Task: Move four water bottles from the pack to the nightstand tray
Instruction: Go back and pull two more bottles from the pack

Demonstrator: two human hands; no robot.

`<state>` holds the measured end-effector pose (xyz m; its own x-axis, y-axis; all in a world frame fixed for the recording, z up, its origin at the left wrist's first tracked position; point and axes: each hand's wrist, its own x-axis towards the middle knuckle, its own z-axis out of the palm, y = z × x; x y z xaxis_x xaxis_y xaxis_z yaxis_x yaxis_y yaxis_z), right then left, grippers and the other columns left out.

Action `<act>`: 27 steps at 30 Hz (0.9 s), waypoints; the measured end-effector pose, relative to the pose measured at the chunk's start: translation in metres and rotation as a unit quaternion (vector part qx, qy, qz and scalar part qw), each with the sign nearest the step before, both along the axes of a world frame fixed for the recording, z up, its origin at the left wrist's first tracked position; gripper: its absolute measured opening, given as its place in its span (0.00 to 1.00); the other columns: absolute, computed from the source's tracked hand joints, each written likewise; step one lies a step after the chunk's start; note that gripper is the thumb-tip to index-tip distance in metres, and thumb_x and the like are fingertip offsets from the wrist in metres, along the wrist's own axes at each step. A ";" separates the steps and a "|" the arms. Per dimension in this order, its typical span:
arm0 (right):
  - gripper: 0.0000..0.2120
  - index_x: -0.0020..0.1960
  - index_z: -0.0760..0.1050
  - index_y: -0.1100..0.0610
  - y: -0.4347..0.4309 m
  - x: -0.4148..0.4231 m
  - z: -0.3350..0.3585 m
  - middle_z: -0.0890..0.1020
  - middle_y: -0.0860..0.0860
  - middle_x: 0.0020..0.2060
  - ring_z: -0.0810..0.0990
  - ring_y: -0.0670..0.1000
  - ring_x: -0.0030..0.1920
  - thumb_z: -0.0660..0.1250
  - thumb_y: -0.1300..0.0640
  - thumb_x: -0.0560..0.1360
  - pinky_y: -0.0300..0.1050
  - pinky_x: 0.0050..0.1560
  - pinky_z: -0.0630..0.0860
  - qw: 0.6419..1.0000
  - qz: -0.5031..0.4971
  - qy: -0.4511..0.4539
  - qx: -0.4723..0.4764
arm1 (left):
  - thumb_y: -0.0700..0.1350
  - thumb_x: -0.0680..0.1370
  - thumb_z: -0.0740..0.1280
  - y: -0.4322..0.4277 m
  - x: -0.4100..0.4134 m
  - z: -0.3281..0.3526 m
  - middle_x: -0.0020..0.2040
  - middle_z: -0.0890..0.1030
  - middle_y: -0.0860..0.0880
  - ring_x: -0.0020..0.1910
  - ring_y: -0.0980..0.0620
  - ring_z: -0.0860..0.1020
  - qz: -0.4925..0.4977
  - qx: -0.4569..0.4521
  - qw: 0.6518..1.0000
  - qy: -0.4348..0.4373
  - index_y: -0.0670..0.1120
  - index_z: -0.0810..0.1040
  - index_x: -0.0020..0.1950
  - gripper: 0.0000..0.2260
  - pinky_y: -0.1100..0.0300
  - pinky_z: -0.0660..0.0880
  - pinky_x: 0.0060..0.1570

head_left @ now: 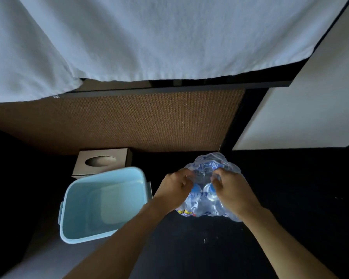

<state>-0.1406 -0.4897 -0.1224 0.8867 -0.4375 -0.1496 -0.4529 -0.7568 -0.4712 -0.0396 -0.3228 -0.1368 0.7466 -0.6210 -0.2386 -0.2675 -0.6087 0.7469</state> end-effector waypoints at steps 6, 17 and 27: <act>0.24 0.67 0.73 0.53 0.004 -0.010 -0.012 0.85 0.50 0.50 0.84 0.49 0.50 0.63 0.42 0.77 0.46 0.51 0.80 0.995 0.017 0.095 -0.029 | 0.52 0.76 0.73 0.010 -0.013 -0.023 0.42 0.88 0.53 0.45 0.54 0.86 0.013 0.053 0.998 0.023 0.52 0.83 0.63 0.16 0.57 0.81 0.55; 0.17 0.50 0.81 0.51 0.002 -0.008 -0.023 0.84 0.46 0.44 0.83 0.48 0.45 0.69 0.39 0.72 0.44 0.42 0.79 0.991 0.004 0.060 -0.118 | 0.62 0.75 0.72 -0.003 -0.017 -0.030 0.63 0.76 0.56 0.51 0.49 0.83 0.008 0.096 0.990 -0.098 0.61 0.81 0.65 0.19 0.58 0.77 0.46; 0.17 0.43 0.83 0.50 -0.018 -0.022 0.058 0.83 0.45 0.36 0.82 0.46 0.37 0.69 0.36 0.69 0.40 0.32 0.73 0.996 -0.059 -0.025 -0.062 | 0.62 0.78 0.65 -0.022 0.002 0.067 0.61 0.82 0.55 0.60 0.53 0.76 -0.082 -0.027 0.984 -0.159 0.52 0.80 0.66 0.22 0.52 0.76 0.60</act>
<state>-0.1622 -0.5075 -0.0640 0.8333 -0.5509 -0.0455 -0.5201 -0.7535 -0.4022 -0.0372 -0.3444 -0.0700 0.6662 -0.7453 0.0273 -0.5840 -0.4986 0.6406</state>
